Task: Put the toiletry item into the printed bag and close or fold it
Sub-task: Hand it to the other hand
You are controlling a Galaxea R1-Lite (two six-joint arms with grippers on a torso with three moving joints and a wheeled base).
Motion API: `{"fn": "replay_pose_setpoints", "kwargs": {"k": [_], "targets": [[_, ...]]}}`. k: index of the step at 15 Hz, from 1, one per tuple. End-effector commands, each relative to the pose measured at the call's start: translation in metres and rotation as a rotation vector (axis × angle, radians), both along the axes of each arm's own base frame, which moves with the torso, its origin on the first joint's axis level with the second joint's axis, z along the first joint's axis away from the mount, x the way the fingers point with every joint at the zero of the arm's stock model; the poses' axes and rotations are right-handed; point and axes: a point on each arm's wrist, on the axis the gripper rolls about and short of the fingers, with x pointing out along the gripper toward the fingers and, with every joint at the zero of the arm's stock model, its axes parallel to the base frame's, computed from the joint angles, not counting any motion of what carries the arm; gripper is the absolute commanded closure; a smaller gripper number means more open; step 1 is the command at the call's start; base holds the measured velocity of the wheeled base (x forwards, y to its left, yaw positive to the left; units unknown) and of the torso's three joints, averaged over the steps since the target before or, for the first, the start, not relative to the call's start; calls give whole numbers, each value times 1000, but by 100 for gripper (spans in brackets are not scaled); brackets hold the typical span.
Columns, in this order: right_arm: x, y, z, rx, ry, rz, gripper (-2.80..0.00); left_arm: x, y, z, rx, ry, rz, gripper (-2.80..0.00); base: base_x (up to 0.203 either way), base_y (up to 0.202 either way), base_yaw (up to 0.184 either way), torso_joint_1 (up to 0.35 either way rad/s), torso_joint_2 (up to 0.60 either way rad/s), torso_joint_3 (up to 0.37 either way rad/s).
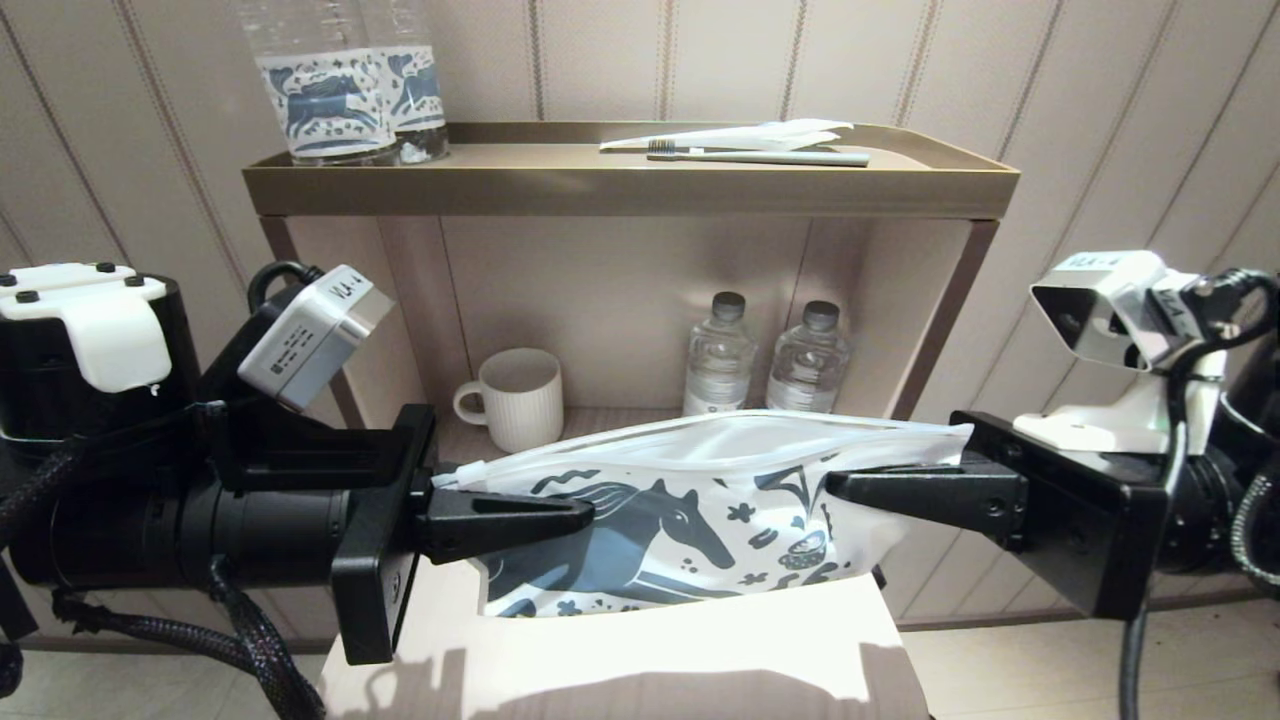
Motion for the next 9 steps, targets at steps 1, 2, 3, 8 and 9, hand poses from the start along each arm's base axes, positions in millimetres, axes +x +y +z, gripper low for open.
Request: {"fn": "replay_pose_setpoints", "kwargs": {"k": [1,2,3,8,9], "targets": [[2,1,-1,-1,3,6,0,0,0,0,-1,-1,-4,0,0,0,0,0,0,0],[5,2,-3,-4,13,6,0,0,0,0,-1,-1,-4,0,0,0,0,0,0,0],[8,3,-3,-6,16,6,0,0,0,0,-2,-2,-4,0,0,0,0,0,0,0],[12,5,4,-23,56,4,0,1,-1,-2,5,7,-9,0,0,0,0,0,0,0],[13,5,5,-36,75,3,0,0,-3,-4,9,12,-18,0,0,0,0,0,0,0]]}}
